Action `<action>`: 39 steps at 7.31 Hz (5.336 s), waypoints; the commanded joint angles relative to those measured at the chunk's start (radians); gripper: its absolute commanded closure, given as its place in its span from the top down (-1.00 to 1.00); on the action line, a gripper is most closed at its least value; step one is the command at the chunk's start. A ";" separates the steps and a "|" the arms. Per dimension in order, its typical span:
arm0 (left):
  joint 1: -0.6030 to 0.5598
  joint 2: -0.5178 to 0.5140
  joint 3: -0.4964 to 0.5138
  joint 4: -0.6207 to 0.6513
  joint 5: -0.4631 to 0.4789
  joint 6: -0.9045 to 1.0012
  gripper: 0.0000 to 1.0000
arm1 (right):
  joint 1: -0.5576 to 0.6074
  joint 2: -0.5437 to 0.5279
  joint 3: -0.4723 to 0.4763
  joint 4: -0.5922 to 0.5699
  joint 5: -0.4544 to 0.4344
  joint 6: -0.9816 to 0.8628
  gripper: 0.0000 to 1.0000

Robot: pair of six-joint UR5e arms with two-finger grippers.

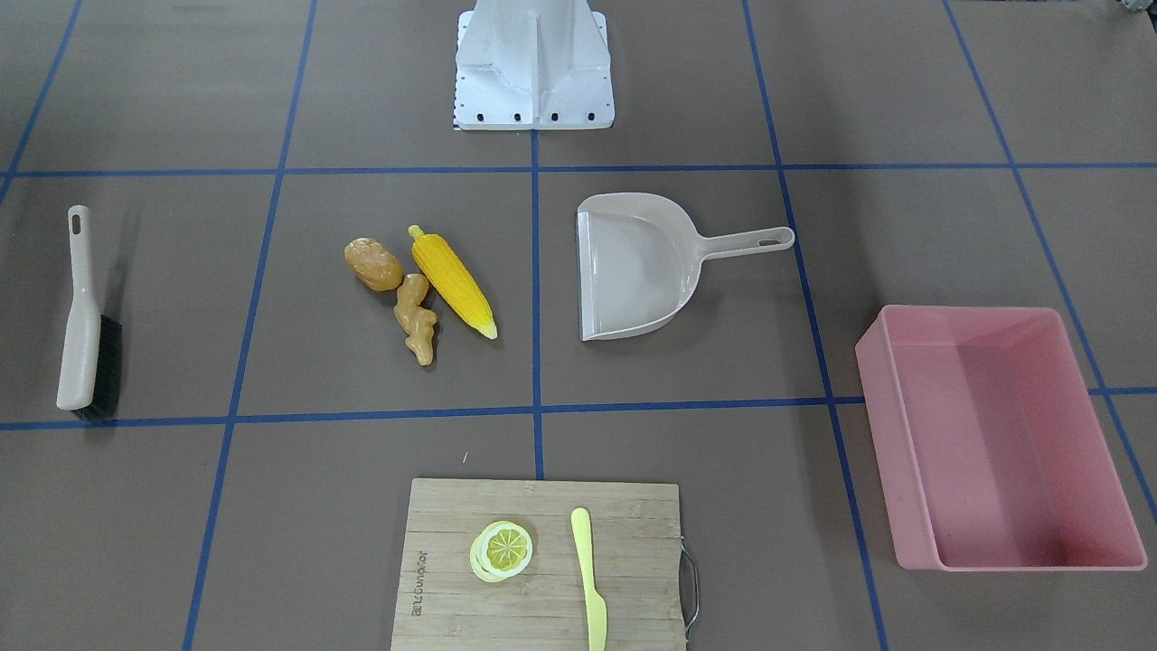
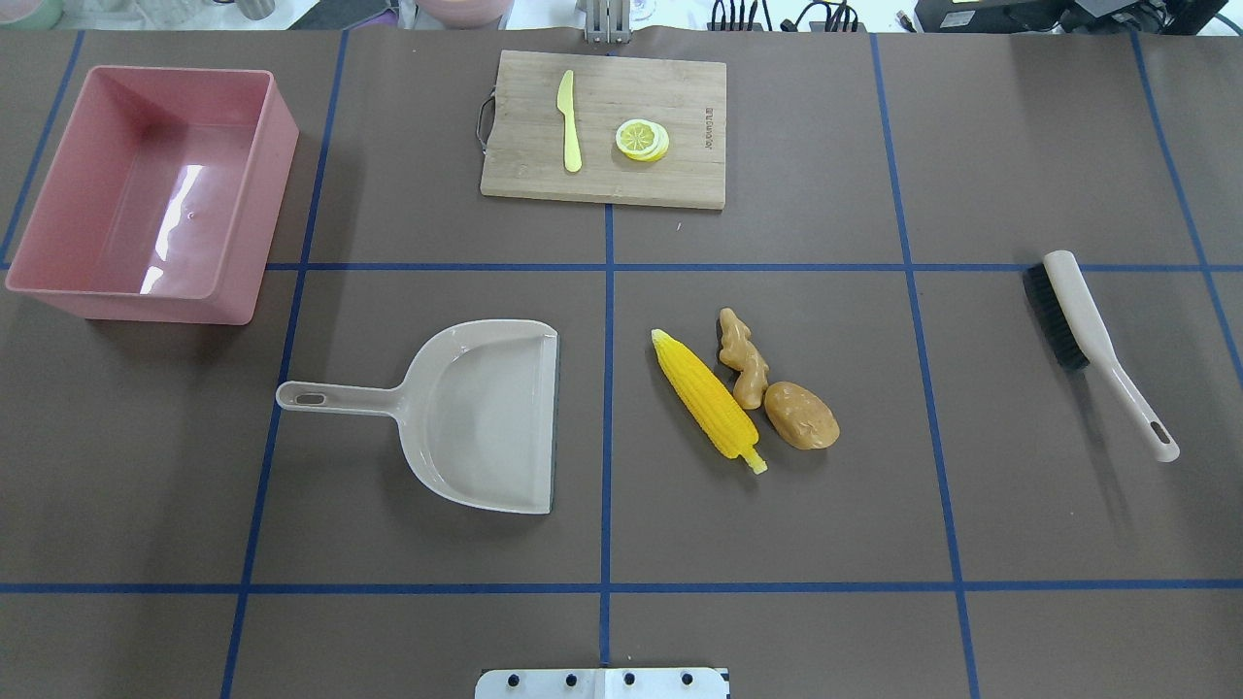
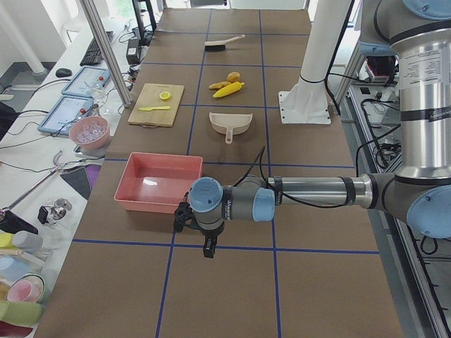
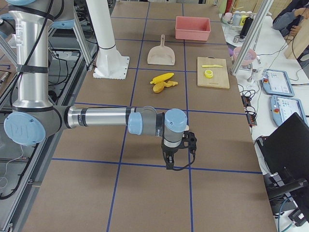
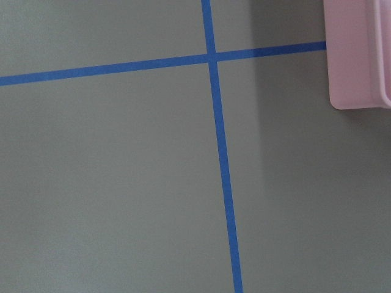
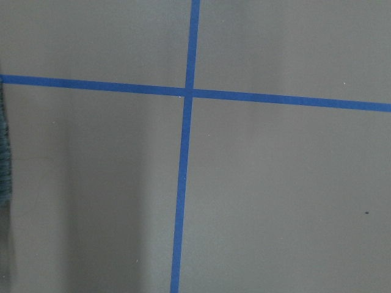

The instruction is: Sweep and dump trash into bin

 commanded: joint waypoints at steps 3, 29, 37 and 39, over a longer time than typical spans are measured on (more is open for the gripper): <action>0.001 -0.006 -0.004 0.000 0.018 0.000 0.97 | 0.003 -0.004 0.005 0.002 -0.002 -0.001 1.00; -0.014 -0.012 -0.184 0.070 0.089 0.000 0.97 | -0.582 0.086 0.005 -0.007 0.017 0.467 -0.99; 0.238 -0.549 -0.450 0.683 0.169 0.003 0.97 | -0.488 0.137 0.106 -0.020 0.008 0.487 -1.00; 0.406 -0.548 -0.536 0.666 0.175 0.046 0.97 | -0.490 0.138 0.113 -0.007 0.003 0.588 -1.00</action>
